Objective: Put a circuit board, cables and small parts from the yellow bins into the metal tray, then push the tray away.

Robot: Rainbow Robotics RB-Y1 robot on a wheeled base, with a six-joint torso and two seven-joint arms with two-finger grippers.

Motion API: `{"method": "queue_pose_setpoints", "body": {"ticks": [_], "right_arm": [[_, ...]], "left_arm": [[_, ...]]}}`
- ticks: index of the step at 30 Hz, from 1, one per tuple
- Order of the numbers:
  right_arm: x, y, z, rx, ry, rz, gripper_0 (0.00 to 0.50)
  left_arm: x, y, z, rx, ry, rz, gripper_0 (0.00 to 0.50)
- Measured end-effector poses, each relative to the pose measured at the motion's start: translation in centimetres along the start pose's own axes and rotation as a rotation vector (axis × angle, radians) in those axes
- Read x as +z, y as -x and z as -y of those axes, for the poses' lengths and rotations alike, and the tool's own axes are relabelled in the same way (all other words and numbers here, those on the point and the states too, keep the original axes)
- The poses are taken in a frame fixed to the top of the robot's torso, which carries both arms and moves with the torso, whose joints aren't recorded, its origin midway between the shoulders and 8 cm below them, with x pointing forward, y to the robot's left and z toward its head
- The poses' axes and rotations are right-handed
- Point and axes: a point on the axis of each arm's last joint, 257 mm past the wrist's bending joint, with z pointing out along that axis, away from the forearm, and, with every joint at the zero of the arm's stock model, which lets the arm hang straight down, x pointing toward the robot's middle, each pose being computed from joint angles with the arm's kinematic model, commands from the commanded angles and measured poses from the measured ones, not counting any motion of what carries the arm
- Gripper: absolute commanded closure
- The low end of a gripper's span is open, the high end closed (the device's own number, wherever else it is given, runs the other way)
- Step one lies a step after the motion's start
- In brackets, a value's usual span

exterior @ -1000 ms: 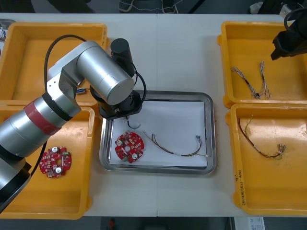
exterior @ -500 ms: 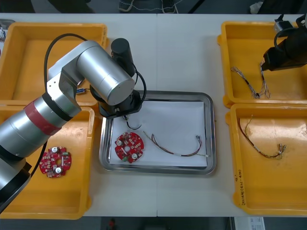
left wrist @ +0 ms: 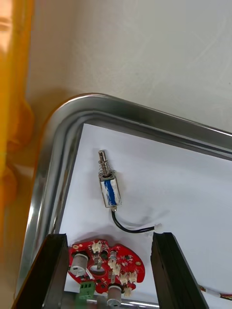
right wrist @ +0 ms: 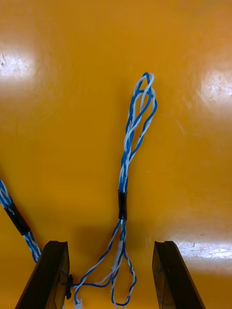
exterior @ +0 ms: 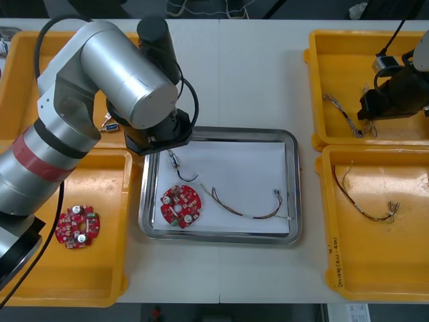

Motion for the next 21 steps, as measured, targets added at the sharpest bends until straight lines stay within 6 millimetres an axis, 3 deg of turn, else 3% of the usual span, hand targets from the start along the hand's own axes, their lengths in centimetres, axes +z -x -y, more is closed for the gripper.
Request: {"method": "queue_pose_setpoints", "body": {"ticks": [7,21], "right_arm": [[1.1,-1.0,0.8,0.07,0.018,-0.018,0.0],[1.3,-0.9,1.3,0.105,0.021,-0.016,0.0]], "left_arm": [[-2.5,2.3,-1.2,-0.068,-0.035,0.017,0.0],[-5.5,7.9,-7.7,-0.153,0.02,0.108,0.0]]}}
